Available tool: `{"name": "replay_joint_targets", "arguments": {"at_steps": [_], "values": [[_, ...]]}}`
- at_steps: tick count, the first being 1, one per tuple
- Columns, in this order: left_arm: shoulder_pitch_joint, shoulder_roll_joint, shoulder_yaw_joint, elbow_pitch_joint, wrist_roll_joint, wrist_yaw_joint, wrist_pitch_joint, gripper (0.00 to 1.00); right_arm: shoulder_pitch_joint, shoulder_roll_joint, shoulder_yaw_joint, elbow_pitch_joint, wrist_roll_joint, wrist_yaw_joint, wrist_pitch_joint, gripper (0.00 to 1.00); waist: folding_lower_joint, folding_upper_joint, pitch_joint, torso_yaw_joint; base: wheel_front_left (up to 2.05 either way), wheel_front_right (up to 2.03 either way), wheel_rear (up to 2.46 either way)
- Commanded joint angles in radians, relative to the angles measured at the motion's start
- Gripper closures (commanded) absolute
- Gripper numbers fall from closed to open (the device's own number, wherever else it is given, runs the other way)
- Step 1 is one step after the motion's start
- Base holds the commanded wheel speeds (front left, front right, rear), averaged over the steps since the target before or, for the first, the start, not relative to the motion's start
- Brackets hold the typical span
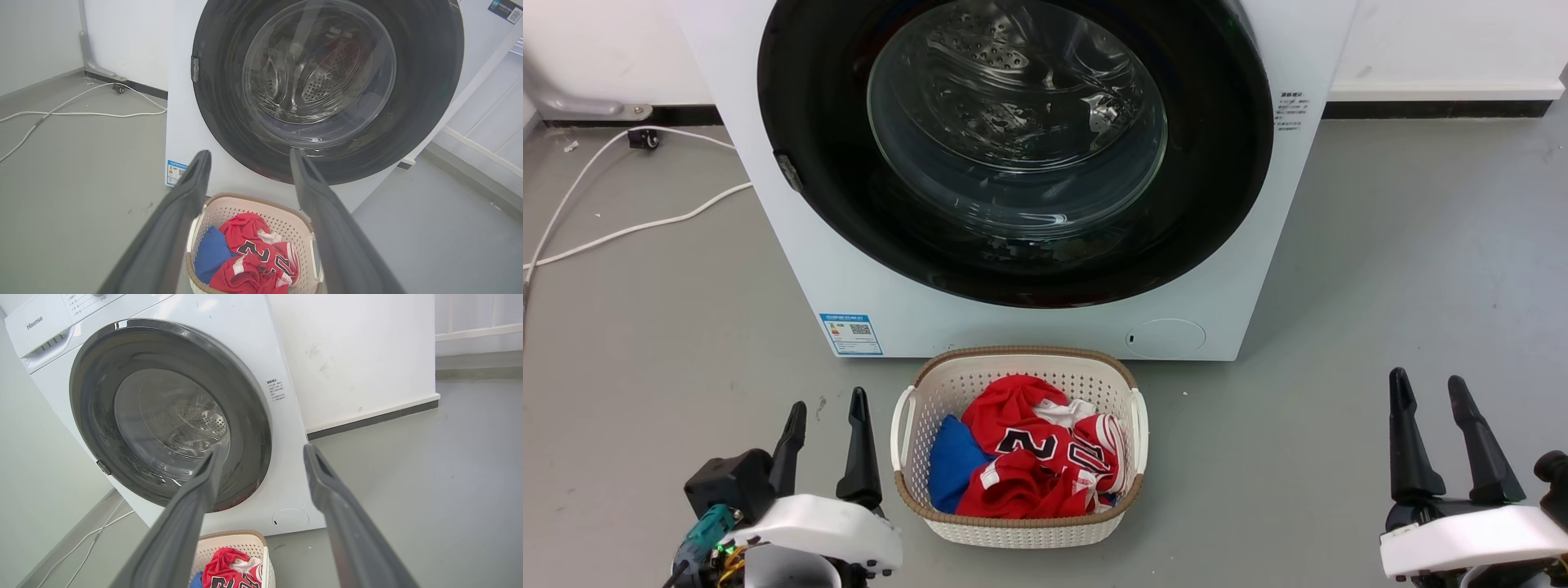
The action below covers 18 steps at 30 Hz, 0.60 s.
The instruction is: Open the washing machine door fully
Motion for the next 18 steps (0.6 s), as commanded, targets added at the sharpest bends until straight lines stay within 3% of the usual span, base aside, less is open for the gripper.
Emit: {"name": "replay_joint_targets", "arguments": {"at_steps": [1,18], "values": [[0.006,0.007,-0.004,-0.015,0.027,0.008,-0.008,0.00,0.006,-0.001,0.000,-0.017,-0.029,0.002,-0.010,0.00,-0.0001,0.0000,0.000,0.000,0.00,0.00,0.00],[0.022,0.019,-0.045,-0.025,0.179,0.022,-0.050,0.00,0.035,0.000,-0.002,-0.037,-0.175,0.002,-0.052,0.00,-0.0001,0.0000,0.000,0.005,0.00,0.00,0.00]]}}
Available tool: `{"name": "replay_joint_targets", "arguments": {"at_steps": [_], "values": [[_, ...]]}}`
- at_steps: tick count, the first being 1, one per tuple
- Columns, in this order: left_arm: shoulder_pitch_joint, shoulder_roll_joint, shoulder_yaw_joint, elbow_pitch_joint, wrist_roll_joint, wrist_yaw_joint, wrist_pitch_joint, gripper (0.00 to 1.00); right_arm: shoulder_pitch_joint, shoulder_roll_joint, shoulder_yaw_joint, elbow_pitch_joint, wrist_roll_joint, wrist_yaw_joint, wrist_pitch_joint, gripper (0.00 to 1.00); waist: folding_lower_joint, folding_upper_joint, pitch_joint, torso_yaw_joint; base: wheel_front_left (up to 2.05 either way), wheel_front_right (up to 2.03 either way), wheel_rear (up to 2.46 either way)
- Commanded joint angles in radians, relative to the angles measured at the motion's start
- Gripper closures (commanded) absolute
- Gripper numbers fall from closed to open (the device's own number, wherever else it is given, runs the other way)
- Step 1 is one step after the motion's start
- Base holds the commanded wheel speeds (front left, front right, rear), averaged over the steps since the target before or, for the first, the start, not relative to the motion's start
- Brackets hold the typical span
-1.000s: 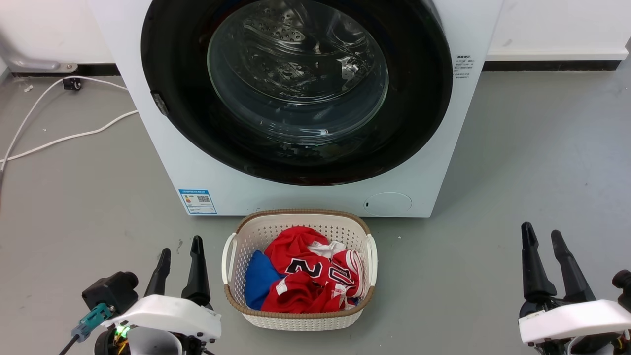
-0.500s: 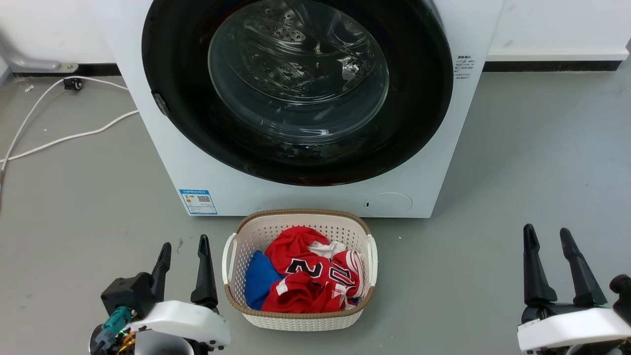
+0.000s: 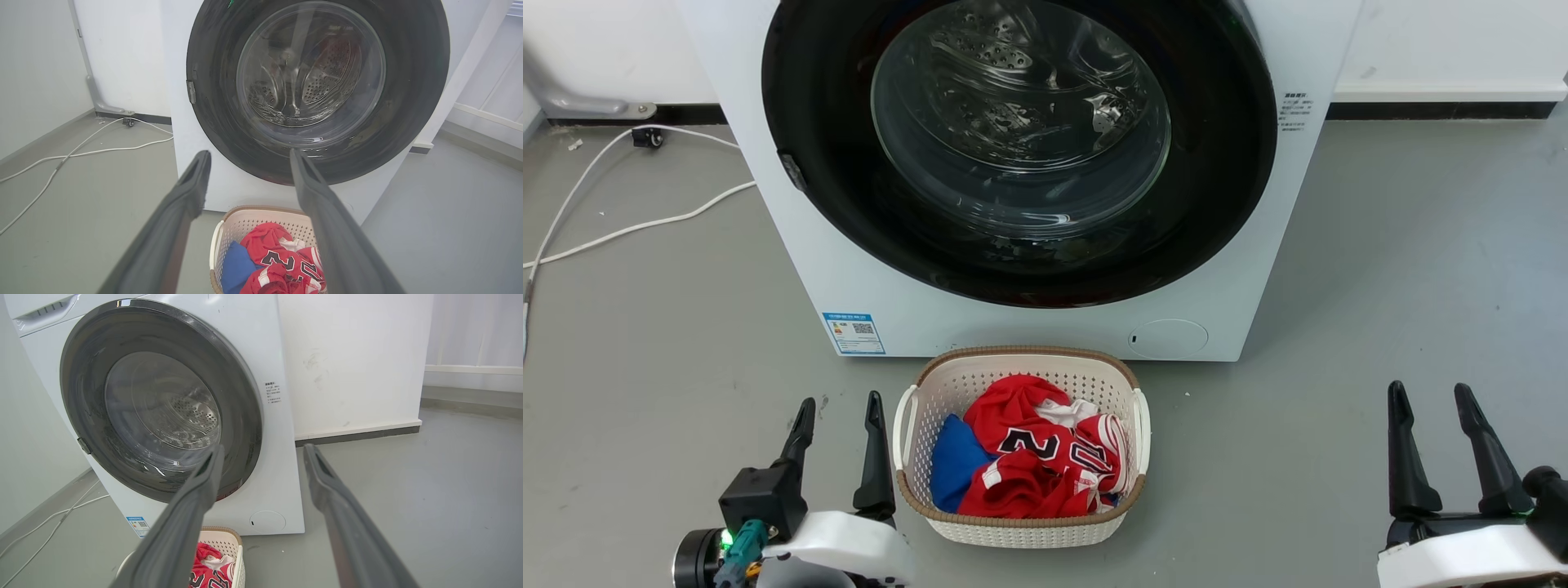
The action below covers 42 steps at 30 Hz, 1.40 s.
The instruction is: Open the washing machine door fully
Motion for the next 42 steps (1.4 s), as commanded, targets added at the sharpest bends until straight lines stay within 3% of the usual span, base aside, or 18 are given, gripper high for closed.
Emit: {"name": "replay_joint_targets", "arguments": {"at_steps": [1,12,42], "values": [[0.006,0.005,-0.003,-0.010,0.024,0.004,-0.010,0.00,0.001,0.000,0.002,-0.018,-0.025,0.002,-0.010,0.00,0.0000,0.0000,0.000,0.000,0.00,0.00,0.00],[0.018,-0.019,0.004,-0.012,0.102,-0.010,-0.033,0.00,0.018,0.000,0.001,-0.031,-0.092,0.002,-0.034,0.00,0.0000,0.0000,-0.001,0.002,0.00,0.00,0.00],[0.060,-0.111,0.104,0.014,0.282,-0.117,-0.080,0.00,0.047,0.001,-0.004,-0.038,-0.197,0.001,-0.080,0.00,0.0000,0.0000,0.001,0.007,0.00,0.00,0.00]]}}
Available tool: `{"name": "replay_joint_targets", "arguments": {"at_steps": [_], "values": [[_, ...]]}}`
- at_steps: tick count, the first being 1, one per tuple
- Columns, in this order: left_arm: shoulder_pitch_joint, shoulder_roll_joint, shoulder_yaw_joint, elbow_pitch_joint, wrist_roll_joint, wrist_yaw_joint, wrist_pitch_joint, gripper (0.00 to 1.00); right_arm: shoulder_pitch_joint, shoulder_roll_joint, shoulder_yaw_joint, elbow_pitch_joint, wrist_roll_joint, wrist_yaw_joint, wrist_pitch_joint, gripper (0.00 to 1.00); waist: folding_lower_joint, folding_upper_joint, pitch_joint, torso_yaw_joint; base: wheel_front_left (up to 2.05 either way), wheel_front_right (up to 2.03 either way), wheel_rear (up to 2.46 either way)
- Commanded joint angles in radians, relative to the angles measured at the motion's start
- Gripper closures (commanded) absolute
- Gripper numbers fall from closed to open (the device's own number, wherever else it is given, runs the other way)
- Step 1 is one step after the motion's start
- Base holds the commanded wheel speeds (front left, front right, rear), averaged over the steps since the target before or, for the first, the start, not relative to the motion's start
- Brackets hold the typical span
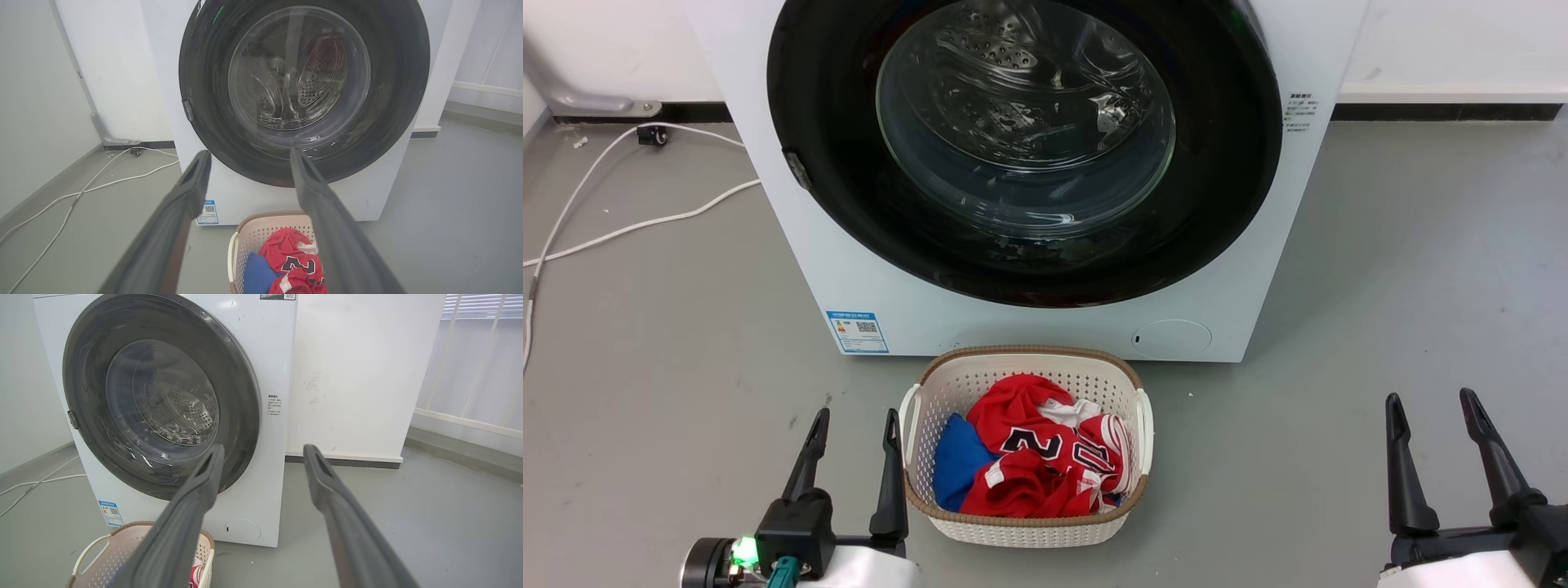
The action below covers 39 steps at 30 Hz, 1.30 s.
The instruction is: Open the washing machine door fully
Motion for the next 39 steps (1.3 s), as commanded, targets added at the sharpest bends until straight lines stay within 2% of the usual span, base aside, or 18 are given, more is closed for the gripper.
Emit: {"name": "replay_joint_targets", "arguments": {"at_steps": [1,18,19,20,25,28,31,33,34,39], "values": [[0.007,-0.007,0.007,-0.002,0.007,-0.005,-0.003,0.00,0.008,0.001,0.001,0.002,0.006,0.000,-0.002,0.00,0.0000,-0.0001,0.000,0.000,0.00,0.00,0.00],[0.005,-0.022,0.031,0.007,0.017,-0.026,-0.003,0.00,0.003,0.001,-0.003,0.025,0.064,0.000,-0.002,0.00,0.0000,-0.0001,0.003,0.000,0.00,0.00,0.00],[0.004,-0.023,0.033,0.008,0.017,-0.027,-0.003,0.00,0.004,0.001,0.001,0.028,0.074,0.000,-0.002,0.18,0.0000,-0.0001,0.002,0.000,0.00,0.00,0.00],[0.005,-0.023,0.034,0.009,0.017,-0.027,-0.003,0.00,0.002,0.001,0.001,0.028,0.089,0.000,-0.002,1.00,0.0000,-0.0001,0.002,0.000,0.00,0.00,0.00],[0.004,-0.025,0.039,0.011,0.016,-0.030,-0.003,0.00,-0.005,0.001,0.019,0.013,0.199,0.000,-0.002,1.00,0.0000,-0.0001,0.001,-0.001,0.00,0.00,0.00],[0.005,-0.025,0.041,0.011,0.016,-0.032,-0.003,0.00,-0.006,0.001,0.026,0.015,0.369,0.000,-0.002,1.00,0.0000,-0.0001,0.001,-0.003,0.00,0.00,0.00],[0.008,-0.026,0.043,0.012,0.016,-0.033,-0.003,0.00,-0.014,0.001,0.038,0.010,0.604,0.000,-0.002,1.00,0.0000,-0.0001,0.000,-0.005,0.00,0.00,0.00],[0.011,-0.026,0.043,0.012,0.016,-0.033,-0.003,0.00,-0.012,0.001,0.053,0.025,0.774,0.000,-0.002,1.00,0.0000,-0.0001,-0.001,-0.006,0.00,0.00,0.00],[0.012,-0.026,0.043,0.013,0.014,-0.032,-0.003,0.00,-0.015,0.001,0.064,0.036,0.933,0.000,-0.002,1.00,0.0000,-0.0001,-0.002,-0.006,0.00,0.00,0.00],[0.009,-0.027,0.042,0.017,0.009,-0.032,-0.003,0.00,-0.019,0.001,0.109,0.045,1.345,0.000,-0.002,1.00,0.0000,-0.0001,-0.006,-0.003,0.00,0.00,0.00]]}}
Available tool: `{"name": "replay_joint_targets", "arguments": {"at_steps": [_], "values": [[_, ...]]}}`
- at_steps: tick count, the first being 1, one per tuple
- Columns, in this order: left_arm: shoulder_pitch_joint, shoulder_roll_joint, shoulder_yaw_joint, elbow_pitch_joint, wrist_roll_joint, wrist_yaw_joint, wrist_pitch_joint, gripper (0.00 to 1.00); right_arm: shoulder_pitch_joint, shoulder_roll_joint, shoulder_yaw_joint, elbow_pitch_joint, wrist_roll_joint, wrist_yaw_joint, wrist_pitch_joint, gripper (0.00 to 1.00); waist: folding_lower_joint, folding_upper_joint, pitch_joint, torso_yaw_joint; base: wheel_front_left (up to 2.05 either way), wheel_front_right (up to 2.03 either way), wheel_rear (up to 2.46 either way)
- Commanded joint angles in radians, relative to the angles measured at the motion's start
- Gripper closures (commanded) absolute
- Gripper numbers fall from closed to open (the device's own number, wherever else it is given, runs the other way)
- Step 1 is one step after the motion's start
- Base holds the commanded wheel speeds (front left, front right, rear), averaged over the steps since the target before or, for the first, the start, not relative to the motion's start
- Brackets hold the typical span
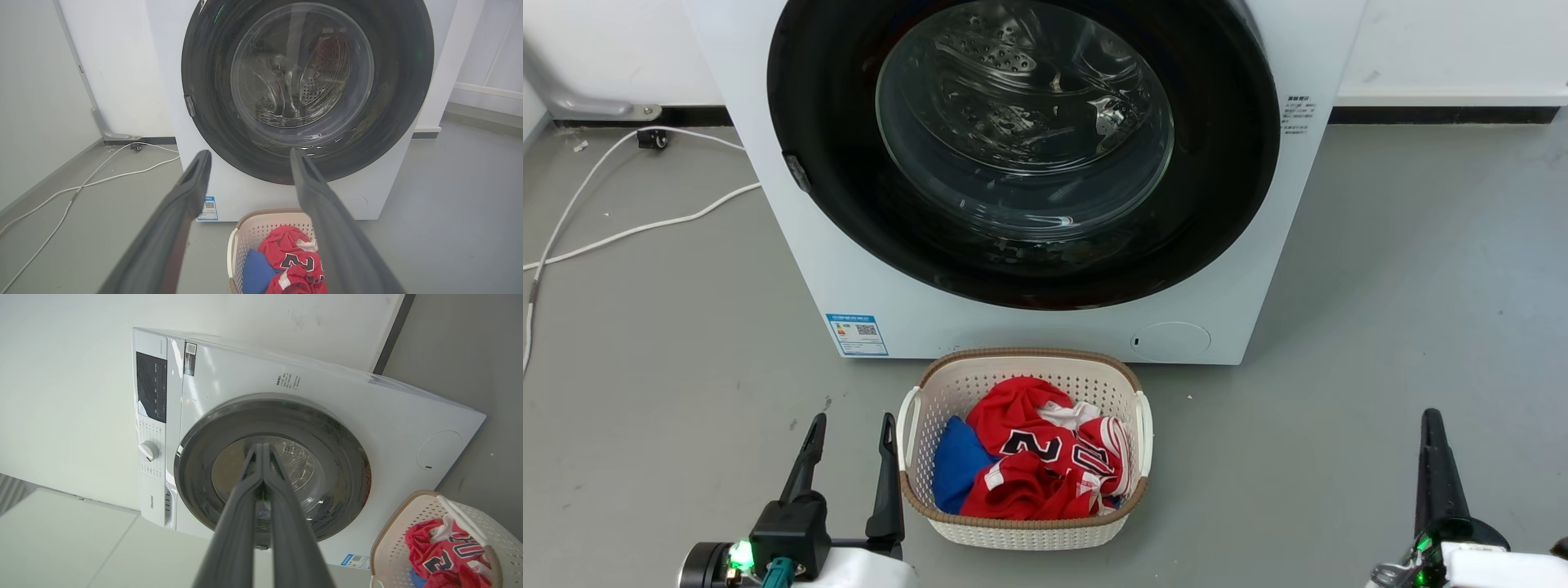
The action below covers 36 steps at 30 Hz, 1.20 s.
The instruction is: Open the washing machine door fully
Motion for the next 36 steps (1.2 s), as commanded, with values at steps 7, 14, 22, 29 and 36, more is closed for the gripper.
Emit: {"name": "replay_joint_targets", "arguments": {"at_steps": [7,14,22,29,36], "values": [[0.010,-0.002,0.005,0.001,-0.003,0.008,-0.003,0.00,-0.002,0.000,0.047,-0.076,0.304,0.000,0.062,1.00,0.0000,0.0000,-0.002,0.002,0.00,0.00,0.00],[0.012,-0.002,0.003,-0.003,-0.011,0.012,-0.003,0.00,0.027,-0.003,-0.002,-0.121,0.369,0.000,0.224,1.00,0.0000,0.0000,-0.003,0.002,0.00,0.00,0.00],[0.011,-0.002,0.005,-0.004,-0.007,0.014,-0.003,0.00,0.046,0.000,-0.053,-0.102,0.360,0.000,0.307,1.00,0.0000,0.0000,0.000,0.005,0.00,0.00,0.00],[0.011,-0.002,0.005,-0.006,-0.004,0.016,-0.003,0.00,0.036,0.002,-0.034,-0.087,0.335,0.000,0.301,1.00,0.0000,0.0000,0.003,0.008,0.00,0.00,0.00],[-0.007,-0.002,0.006,-0.014,0.003,0.021,-0.003,0.00,-0.030,0.001,-0.088,-0.044,0.329,0.000,0.321,1.00,0.0000,0.0000,0.030,0.011,0.00,0.00,0.00]]}}
